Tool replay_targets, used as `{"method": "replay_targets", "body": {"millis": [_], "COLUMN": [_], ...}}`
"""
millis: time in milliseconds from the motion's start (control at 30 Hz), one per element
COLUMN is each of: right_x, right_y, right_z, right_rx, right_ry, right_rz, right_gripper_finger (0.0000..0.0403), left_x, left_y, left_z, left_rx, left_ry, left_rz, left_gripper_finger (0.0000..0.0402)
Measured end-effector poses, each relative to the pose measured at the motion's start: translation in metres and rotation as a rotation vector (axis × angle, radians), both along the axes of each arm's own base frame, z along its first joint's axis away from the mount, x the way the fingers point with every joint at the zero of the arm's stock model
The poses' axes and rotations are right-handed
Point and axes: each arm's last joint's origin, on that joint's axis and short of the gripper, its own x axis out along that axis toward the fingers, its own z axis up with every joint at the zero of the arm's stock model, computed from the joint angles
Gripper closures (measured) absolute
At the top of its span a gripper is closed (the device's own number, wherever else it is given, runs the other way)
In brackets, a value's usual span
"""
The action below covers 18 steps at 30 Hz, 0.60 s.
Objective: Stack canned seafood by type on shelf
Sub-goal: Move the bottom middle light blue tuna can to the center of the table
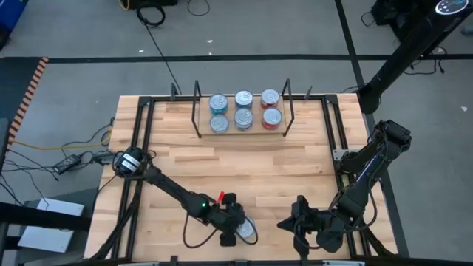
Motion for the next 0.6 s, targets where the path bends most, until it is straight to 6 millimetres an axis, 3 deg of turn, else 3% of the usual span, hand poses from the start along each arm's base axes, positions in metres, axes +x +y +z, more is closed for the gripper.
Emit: {"method": "replay_targets", "body": {"millis": [333,600], "right_x": [0.001,0.011], "right_y": [-0.002,-0.014], "right_z": [0.0,-0.002], "right_rx": [-0.009,-0.035], "right_ry": [0.001,0.023], "right_rz": [-0.011,-0.06], "right_gripper_finger": [0.0397,0.0397], "left_x": [0.012,0.023], "left_y": [0.035,0.067], "left_z": [-0.002,-0.003], "left_rx": [0.077,0.144], "left_ry": [0.042,0.067], "left_rz": [0.056,0.065], "left_gripper_finger": [0.0401,0.0401]}}
